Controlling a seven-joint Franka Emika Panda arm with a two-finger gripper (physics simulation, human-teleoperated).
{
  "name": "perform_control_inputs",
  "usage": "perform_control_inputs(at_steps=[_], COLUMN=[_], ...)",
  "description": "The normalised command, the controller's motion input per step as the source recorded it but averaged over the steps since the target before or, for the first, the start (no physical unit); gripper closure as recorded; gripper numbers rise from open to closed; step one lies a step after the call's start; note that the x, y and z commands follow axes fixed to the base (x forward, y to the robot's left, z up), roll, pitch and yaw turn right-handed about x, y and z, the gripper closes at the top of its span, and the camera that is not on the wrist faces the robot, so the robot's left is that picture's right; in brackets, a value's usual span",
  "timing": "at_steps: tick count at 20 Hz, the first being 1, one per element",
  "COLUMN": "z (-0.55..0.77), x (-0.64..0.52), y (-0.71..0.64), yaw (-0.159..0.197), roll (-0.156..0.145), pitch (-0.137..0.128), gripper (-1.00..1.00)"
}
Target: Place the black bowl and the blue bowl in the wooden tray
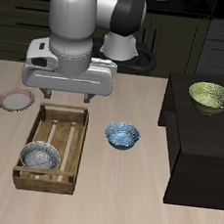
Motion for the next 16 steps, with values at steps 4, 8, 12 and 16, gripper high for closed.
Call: perform_control_inputs(at_steps=[4, 8, 12, 16], z=[0.02, -0.07, -0.01, 0.09], x=[-0.15, -0.21, -0.29, -0.28], y=[0.05, 0.14, 0.21, 0.07], yaw=[-0.050, -0.034, 0.018, -0.044], roll=[-0.013, -0.004, 0.048, -0.036], pitch=[-0.014, -0.011, -0.021, -0.029], gripper=[-1.00, -1.00, -1.00, -1.00])
